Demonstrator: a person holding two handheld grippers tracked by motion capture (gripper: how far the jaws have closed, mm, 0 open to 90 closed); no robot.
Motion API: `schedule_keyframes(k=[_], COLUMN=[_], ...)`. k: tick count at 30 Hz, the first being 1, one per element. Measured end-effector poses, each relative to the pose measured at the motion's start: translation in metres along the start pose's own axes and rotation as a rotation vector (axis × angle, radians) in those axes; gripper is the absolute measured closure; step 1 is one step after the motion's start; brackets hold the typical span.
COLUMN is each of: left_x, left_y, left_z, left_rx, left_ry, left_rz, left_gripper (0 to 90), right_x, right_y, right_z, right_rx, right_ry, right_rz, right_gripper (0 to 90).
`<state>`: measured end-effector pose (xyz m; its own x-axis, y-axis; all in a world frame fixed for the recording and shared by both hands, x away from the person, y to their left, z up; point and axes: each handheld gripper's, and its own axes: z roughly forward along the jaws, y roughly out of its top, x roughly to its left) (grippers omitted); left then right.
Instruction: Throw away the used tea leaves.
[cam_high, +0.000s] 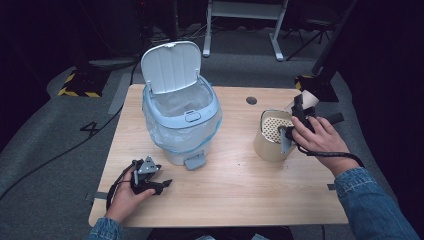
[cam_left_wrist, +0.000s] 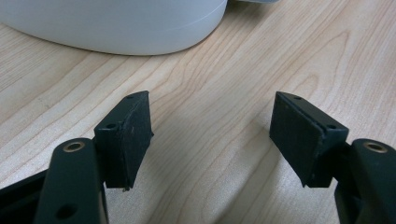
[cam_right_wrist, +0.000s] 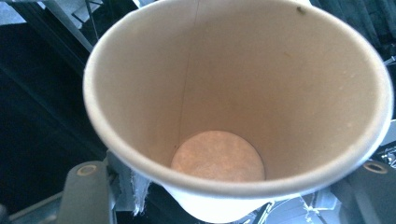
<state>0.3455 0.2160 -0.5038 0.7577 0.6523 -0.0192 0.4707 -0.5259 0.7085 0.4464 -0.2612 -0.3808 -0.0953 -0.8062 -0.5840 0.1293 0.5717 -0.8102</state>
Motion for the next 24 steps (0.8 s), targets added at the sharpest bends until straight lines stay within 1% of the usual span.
schedule_keyframes(k=[2, 3, 6, 8, 9, 12, 14, 15, 17, 19, 21, 22, 23, 24], left_x=[0.0, 0.0, 0.0, 0.0, 0.0, 0.0, 0.0, 0.0, 0.0, 0.0, 0.0, 0.0, 0.0, 0.0], left_y=[0.0, 0.0, 0.0, 0.0, 0.0, 0.0, 0.0, 0.0, 0.0, 0.0, 0.0, 0.0, 0.0, 0.0], left_z=[0.0, 0.0, 0.0, 0.0, 0.0, 0.0, 0.0, 0.0, 0.0, 0.0, 0.0, 0.0, 0.0, 0.0], left_rx=[0.001, 0.001, 0.002, 0.0, 0.001, 0.0, 0.0, 0.001, 0.001, 0.0, 0.001, 0.001, 0.001, 0.002], left_ry=[0.0, 0.0, 0.003, 0.0, 0.0, 0.0, 0.0, 0.002, 0.002, 0.001, 0.002, 0.002, 0.0, 0.002], left_rz=[0.001, 0.001, 0.006, 0.0, 0.001, 0.0, 0.001, 0.004, 0.004, 0.0, 0.004, 0.004, 0.0, 0.004], left_gripper=[29.9, 29.9, 29.9, 29.9, 29.9, 29.9, 29.9, 29.9, 29.9, 29.9, 29.9, 29.9, 29.9, 29.9], right_x=[0.0, 0.0, 0.0, -0.001, -0.001, -0.001, -0.002, -0.002, -0.003, -0.003, -0.003, -0.003, -0.003, -0.003], right_y=[-0.001, -0.002, -0.003, -0.005, -0.006, -0.012, -0.015, -0.017, -0.021, -0.027, -0.03, -0.033, -0.034, -0.037], right_z=[0.0, 0.001, 0.002, 0.002, 0.002, 0.004, 0.004, 0.005, 0.005, 0.007, 0.006, 0.006, 0.006, 0.007], right_rx=[0.001, -0.006, -0.003, -0.011, -0.01, -0.03, -0.045, -0.06, -0.079, -0.113, -0.117, -0.128, -0.137, -0.149], right_ry=[0.008, 0.019, 0.042, 0.072, 0.082, 0.156, 0.183, 0.205, 0.241, 0.296, 0.311, 0.328, 0.344, 0.366], right_rz=[0.015, 0.039, 0.071, 0.132, 0.168, 0.292, 0.358, 0.416, 0.503, 0.604, 0.664, 0.723, 0.764, 0.824], right_gripper=[31.9, 31.9, 31.8, 31.8, 31.8, 31.7, 31.7, 31.7, 31.6, 31.5, 31.4, 31.4, 31.4, 31.4])
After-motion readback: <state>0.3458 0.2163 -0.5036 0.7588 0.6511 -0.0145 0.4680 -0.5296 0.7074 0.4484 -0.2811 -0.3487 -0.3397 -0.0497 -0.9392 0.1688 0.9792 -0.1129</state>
